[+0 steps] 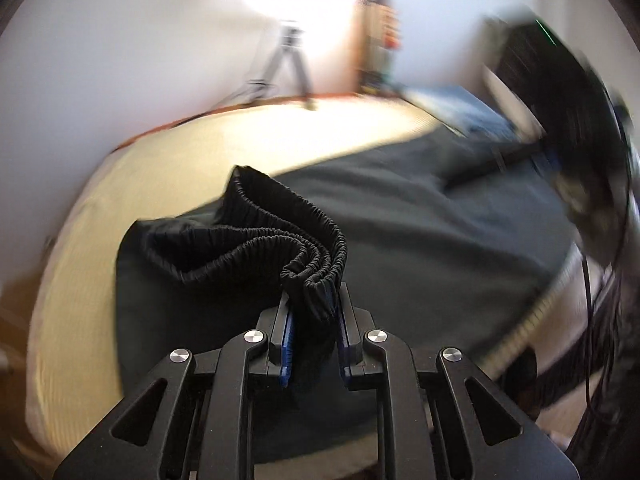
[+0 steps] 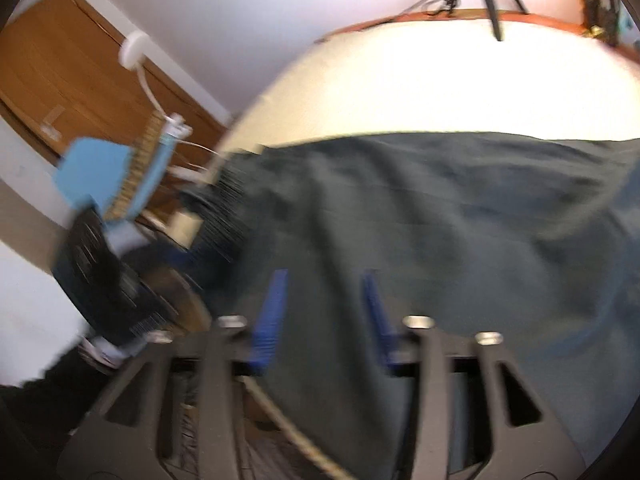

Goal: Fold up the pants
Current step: 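Lift the waistband off the bed with the left gripper, then grasp the waistband with the right gripper while the left gripper releases it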

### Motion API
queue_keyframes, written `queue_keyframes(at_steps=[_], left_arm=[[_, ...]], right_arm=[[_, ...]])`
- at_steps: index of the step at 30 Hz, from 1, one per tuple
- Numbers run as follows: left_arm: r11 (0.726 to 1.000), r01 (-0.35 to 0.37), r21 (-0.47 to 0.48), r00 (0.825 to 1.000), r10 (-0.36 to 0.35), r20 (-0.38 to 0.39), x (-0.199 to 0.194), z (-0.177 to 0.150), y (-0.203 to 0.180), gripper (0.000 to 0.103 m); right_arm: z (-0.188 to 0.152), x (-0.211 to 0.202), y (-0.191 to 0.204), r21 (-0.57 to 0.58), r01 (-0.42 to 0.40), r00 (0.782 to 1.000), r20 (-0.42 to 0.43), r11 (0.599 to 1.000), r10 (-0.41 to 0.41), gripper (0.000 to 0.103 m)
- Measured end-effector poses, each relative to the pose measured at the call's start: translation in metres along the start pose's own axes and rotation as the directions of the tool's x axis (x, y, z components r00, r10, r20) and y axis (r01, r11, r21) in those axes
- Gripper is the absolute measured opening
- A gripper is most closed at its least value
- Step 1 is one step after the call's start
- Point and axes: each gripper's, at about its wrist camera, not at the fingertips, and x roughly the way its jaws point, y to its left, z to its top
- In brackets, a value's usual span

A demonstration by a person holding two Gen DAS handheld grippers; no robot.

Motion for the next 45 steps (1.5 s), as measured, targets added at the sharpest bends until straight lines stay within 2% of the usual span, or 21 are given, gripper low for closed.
queue_keyframes(at_steps=[1,3,5,13,17,20,25,27,30,31,35,38,41,44,45], left_arm=[[0.999,0.003,0.042,1.000,-0.003,-0.010,0.002,-0.001,-0.010,0.016],[0.991,-0.015,0.132,1.000,0.017,-0.010,0.002,-0.004,-0.026,0.016],[0.985,-0.020,0.171,1.000,0.024,-0.018,0.006,-0.008,-0.038,0.016],[0.921,-0.097,0.378,0.995,0.100,0.011,0.005,-0.019,-0.079,0.016],[0.885,-0.121,0.450,0.992,0.122,0.027,0.006,-0.021,-0.096,0.016],[0.871,-0.132,0.473,0.991,0.123,0.049,0.000,-0.021,-0.107,0.016],[0.857,-0.131,0.499,0.991,0.123,0.049,-0.004,-0.027,-0.118,0.016],[0.862,-0.118,0.493,0.993,0.113,0.041,-0.003,-0.028,-0.113,0.016],[0.873,-0.103,0.476,0.994,0.099,0.033,-0.004,-0.027,-0.114,0.016],[0.879,-0.097,0.466,0.995,0.093,0.031,-0.003,-0.023,-0.109,0.016],[0.902,-0.068,0.427,0.998,0.062,0.026,-0.004,-0.017,-0.100,0.016],[0.921,-0.036,0.388,0.999,0.030,0.019,-0.008,-0.012,-0.093,0.016],[0.935,-0.015,0.354,1.000,0.005,0.029,-0.011,-0.004,-0.091,0.016],[0.934,-0.003,0.358,0.999,-0.012,0.040,-0.015,0.001,-0.096,0.016],[0.935,0.006,0.355,0.999,-0.022,0.042,-0.016,0.003,-0.098,0.016]], right_arm=[[0.002,0.000,0.002,0.009,-0.027,1.000,0.010,1.000,0.027,0.071],[0.005,0.004,0.005,0.037,-0.102,0.995,0.003,0.994,0.102,0.071],[0.007,0.016,0.004,0.081,-0.142,0.989,-0.029,0.987,0.145,0.071],[-0.001,0.057,-0.004,0.187,-0.174,0.975,-0.108,0.967,0.197,0.071],[0.001,0.057,0.020,0.093,-0.174,0.976,-0.120,0.980,0.184,0.071],[0.003,0.054,0.036,0.001,-0.115,0.987,-0.115,0.993,0.114,0.071],[0.000,0.065,0.023,0.023,-0.017,0.987,-0.161,1.000,0.020,0.071],[-0.002,0.065,0.013,0.063,0.006,0.986,-0.164,0.998,0.004,0.071],[-0.003,0.059,-0.004,0.154,-0.018,0.990,-0.137,0.988,0.039,0.056],[-0.004,0.056,-0.009,0.169,-0.018,0.991,-0.130,0.985,0.040,0.054],[-0.012,0.039,-0.029,0.304,-0.088,0.990,-0.077,0.949,0.116,0.054],[-0.018,0.038,-0.039,0.360,-0.116,0.986,-0.072,0.926,0.151,0.054],[-0.021,0.039,-0.038,0.338,-0.096,0.987,-0.090,0.936,0.133,0.055],[-0.019,0.041,-0.026,0.275,-0.046,0.991,-0.108,0.960,0.078,0.055],[-0.017,0.041,-0.024,0.253,-0.031,0.992,-0.109,0.967,0.060,0.048]])
